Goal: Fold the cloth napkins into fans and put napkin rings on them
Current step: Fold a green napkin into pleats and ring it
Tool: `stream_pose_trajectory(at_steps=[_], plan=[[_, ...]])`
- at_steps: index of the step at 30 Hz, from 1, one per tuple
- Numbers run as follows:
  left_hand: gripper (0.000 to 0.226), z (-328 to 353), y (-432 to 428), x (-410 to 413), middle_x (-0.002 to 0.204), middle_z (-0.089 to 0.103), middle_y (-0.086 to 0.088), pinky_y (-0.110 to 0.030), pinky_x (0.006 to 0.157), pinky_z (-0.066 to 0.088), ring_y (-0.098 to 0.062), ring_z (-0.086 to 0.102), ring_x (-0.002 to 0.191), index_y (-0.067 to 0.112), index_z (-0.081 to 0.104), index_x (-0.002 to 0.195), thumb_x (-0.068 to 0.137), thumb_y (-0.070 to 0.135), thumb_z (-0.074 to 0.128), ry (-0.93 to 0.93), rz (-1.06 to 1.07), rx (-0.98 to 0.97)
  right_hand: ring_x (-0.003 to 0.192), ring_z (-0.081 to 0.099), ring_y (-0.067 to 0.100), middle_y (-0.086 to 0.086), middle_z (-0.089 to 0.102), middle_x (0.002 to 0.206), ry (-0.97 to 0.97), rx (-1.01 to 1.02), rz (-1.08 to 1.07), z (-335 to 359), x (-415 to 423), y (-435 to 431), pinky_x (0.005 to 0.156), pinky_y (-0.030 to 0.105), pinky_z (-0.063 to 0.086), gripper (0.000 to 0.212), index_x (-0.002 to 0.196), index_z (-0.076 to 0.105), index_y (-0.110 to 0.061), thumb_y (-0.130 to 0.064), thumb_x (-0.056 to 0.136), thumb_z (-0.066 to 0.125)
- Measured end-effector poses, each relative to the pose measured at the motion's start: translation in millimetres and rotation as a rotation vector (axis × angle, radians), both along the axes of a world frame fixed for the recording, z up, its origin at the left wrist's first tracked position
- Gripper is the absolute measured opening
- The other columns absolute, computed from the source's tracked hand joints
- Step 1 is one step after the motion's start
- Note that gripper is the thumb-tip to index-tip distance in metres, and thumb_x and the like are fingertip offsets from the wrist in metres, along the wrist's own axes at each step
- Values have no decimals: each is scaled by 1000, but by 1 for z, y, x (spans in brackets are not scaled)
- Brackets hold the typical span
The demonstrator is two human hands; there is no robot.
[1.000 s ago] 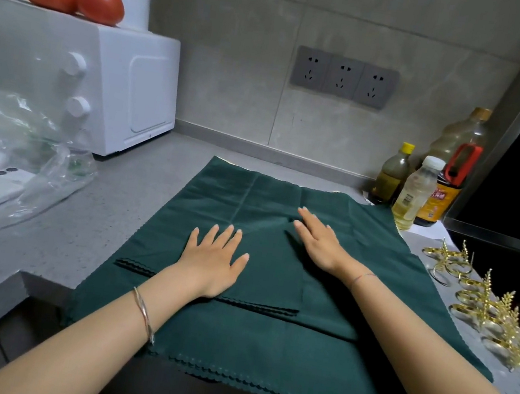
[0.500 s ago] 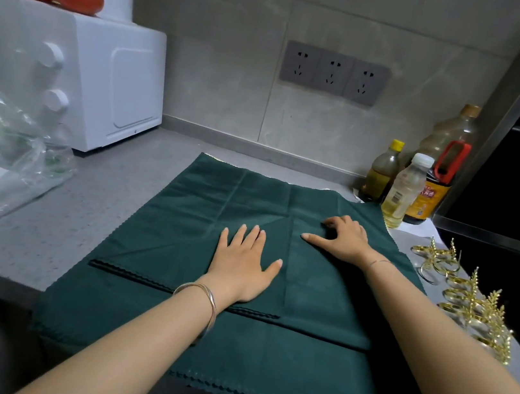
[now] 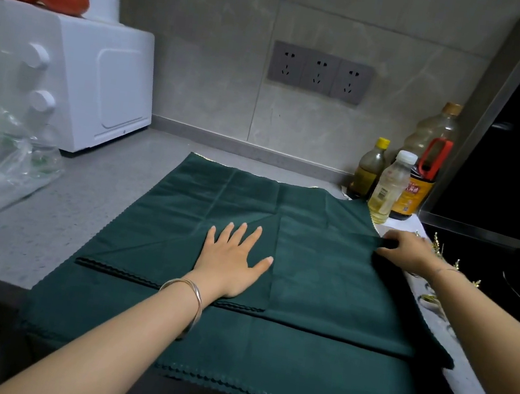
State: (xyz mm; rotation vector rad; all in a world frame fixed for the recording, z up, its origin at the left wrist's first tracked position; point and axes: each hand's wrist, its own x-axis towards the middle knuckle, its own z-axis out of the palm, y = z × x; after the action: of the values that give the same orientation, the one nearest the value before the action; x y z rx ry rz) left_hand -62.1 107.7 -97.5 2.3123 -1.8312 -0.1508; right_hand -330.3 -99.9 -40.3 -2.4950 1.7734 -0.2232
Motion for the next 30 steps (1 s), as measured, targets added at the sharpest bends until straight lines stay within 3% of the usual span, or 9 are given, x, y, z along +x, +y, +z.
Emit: stream_pose_trajectory(at_steps=[3, 6, 9, 12, 17, 30], plan=[[67, 1, 0, 0, 161, -3, 1, -46, 118, -8, -21, -8, 147, 38, -2, 151, 93, 67, 14, -4, -7, 14, 86, 60, 26, 10, 69, 92, -193, -50, 50, 11, -12, 20, 75, 32, 45, 11, 85, 65, -15, -24, 83, 71], [63, 2, 0, 0, 161, -3, 2, -46, 117, -9, -21, -8, 147, 38, 2, 151, 95, 63, 14, -9, -18, 23, 80, 65, 18, 3, 72, 84, -444, -136, 153, 14, 5, 66, 77, 32, 51, 12, 87, 72, -11, -23, 82, 72], [53, 4, 1, 0, 161, 2, 5, -44, 118, -8, -16, -6, 147, 34, 8, 152, 102, 47, 16, 8, -107, -12, 81, 67, 10, -4, 73, 89, -535, -169, 270, -5, 29, 126, 77, 31, 52, 17, 93, 75, -11, -24, 84, 70], [49, 7, 3, 0, 160, 6, 7, -40, 119, -5, -12, -1, 147, 30, 10, 153, 104, 35, 16, 37, -194, -19, 90, 68, 7, -10, 74, 96, -496, -170, 378, -32, 45, 171, 77, 32, 53, 16, 94, 75, -20, -31, 88, 65], [49, 8, 3, 1, 160, 6, 7, -40, 119, -3, -12, 0, 147, 29, 10, 153, 105, 35, 13, 42, -214, 9, 94, 66, 4, -19, 71, 100, -369, -419, 444, -49, 54, 204, 67, 20, 51, 20, 97, 73, -31, -37, 87, 57], [58, 11, 1, -9, 161, -1, 6, -44, 119, -7, -14, -5, 147, 25, 2, 153, 101, 48, 16, 56, -183, 57, 88, 65, -1, -20, 71, 95, -276, -456, 544, -55, 66, 217, 61, 12, 49, 35, 90, 75, -32, -41, 88, 41]])
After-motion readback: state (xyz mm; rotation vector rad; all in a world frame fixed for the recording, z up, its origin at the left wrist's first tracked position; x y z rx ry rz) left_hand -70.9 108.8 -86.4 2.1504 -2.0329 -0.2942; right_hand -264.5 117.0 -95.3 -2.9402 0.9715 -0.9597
